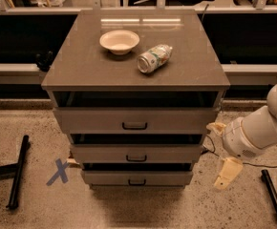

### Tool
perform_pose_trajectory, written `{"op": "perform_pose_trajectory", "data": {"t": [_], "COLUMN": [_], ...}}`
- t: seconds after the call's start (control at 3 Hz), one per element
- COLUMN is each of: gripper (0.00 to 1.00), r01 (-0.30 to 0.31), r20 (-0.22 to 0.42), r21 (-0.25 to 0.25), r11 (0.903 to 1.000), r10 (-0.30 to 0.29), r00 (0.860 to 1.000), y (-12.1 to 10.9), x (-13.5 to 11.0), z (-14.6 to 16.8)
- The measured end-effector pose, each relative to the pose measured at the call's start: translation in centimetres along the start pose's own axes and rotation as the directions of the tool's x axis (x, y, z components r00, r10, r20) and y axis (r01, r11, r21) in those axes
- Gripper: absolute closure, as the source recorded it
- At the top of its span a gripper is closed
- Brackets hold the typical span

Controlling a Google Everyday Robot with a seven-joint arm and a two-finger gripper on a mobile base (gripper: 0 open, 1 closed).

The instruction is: Open middle drawer

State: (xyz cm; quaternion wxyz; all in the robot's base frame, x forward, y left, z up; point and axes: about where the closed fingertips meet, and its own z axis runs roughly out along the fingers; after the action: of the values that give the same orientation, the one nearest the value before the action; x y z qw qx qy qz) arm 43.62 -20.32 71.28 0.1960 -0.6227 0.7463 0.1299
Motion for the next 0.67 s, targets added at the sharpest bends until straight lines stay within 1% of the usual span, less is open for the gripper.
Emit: {"op": "perform_pose_trajectory", "data": {"t": [0.33, 0.67], "gripper": [0.0, 0.0], "r01": [0.019, 0.046], "r20": [0.009, 0.024], "r21": [-0.035, -0.102], "r11": [0.9992, 0.9937], "r10": [-0.019, -0.043], "r00": [1.0, 0.999], "y": [0.6, 1.4], "x": [1.5, 4.3], "z": [4.0, 11.1]}}
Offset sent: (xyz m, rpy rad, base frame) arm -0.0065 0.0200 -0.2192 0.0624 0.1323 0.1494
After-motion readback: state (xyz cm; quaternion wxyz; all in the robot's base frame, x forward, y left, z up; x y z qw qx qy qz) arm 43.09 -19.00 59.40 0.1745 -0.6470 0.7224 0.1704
